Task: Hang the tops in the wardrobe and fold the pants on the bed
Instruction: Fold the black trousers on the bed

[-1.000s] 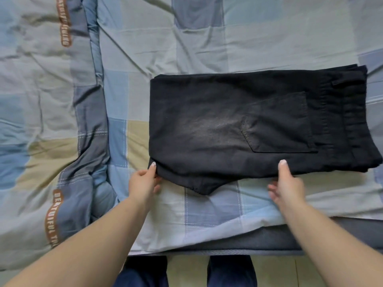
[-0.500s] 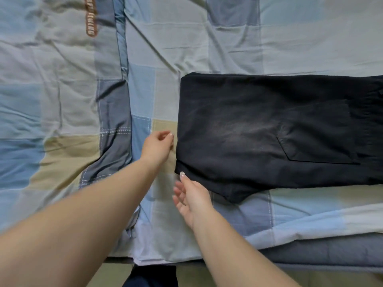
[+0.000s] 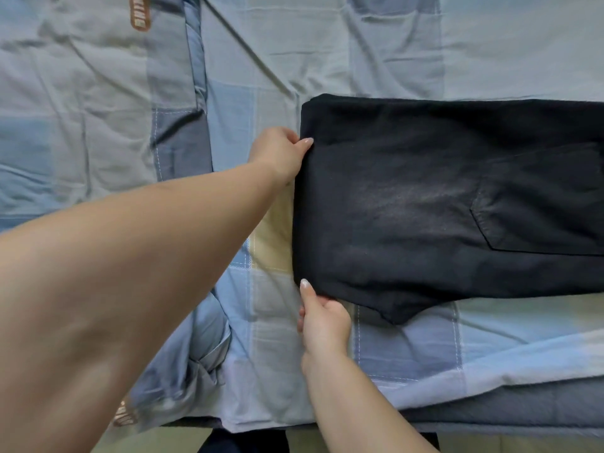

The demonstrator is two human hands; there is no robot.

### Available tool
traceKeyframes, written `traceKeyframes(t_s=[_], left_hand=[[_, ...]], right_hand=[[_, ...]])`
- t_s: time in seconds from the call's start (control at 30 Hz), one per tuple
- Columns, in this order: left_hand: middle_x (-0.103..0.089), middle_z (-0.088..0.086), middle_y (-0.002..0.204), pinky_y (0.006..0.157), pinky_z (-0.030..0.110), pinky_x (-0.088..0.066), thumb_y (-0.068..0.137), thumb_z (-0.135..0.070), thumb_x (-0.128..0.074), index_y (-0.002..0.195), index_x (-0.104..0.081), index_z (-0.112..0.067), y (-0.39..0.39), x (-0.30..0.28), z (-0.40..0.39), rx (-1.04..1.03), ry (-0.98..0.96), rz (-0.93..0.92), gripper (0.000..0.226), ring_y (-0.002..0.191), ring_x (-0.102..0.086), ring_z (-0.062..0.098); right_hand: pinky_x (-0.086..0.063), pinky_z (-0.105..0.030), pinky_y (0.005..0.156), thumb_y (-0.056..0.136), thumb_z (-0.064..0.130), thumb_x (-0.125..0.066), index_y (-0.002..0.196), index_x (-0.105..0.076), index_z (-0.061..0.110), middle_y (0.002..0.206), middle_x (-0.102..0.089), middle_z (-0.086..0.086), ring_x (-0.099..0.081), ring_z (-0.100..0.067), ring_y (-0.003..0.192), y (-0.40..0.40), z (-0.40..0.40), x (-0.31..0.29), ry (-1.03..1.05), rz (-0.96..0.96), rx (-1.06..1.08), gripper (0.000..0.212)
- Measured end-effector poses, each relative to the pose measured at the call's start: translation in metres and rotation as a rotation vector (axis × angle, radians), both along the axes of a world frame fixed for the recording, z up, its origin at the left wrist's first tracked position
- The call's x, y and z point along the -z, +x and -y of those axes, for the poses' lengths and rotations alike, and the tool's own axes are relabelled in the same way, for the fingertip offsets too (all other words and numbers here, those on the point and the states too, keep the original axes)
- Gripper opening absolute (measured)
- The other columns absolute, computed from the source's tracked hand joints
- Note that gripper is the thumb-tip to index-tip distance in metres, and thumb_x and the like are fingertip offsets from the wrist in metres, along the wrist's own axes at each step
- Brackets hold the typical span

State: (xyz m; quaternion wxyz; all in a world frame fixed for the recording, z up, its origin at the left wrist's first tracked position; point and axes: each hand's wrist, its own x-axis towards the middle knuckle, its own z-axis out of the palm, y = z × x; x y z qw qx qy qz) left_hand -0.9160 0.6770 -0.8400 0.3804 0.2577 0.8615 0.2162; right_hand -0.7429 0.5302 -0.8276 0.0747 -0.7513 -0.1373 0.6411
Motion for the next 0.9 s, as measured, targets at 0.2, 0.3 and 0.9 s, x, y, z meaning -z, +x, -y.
traceKeyframes(t_s=[0.2,0.3,0.9], left_hand=[[-0.067,0.007,0.089,0.085,0.038,-0.056,0.091,-0.035,-0.059,0.084,-0.065,-0.011,0.004,-0.003,-0.001,-0.094,0.016,0.132,0.025,0.090,-0.066,0.028],[-0.069,0.003,0.102,0.084,0.039,-0.057,0.092,-0.035,-0.059,0.105,-0.067,-0.014,0.004,-0.010,-0.010,-0.164,0.053,0.244,0.026,0.096,-0.067,0.022],[-0.072,-0.007,0.107,0.066,0.025,-0.057,0.083,-0.041,-0.071,0.117,-0.060,-0.024,0.037,0.008,0.060,-0.249,-0.101,0.817,0.040,0.095,-0.070,0.012]], right_hand=[[-0.047,-0.033,0.071,0.084,0.029,-0.071,0.073,-0.062,0.008,0.069,-0.062,-0.002,-0.055,-0.014,0.066,0.012,-0.006,-0.001,0.050,-0.072,-0.046,0.025],[-0.042,-0.034,0.066,0.083,0.028,-0.072,0.071,-0.060,0.005,0.066,-0.055,-0.005,-0.048,-0.020,0.064,-0.005,0.000,0.002,-0.062,-0.141,0.001,0.028],[-0.004,-0.052,0.117,0.093,0.051,-0.043,0.152,-0.016,0.022,0.160,0.002,-0.011,0.002,-0.025,0.147,0.091,-0.143,0.022,0.792,0.694,-1.308,0.071]])
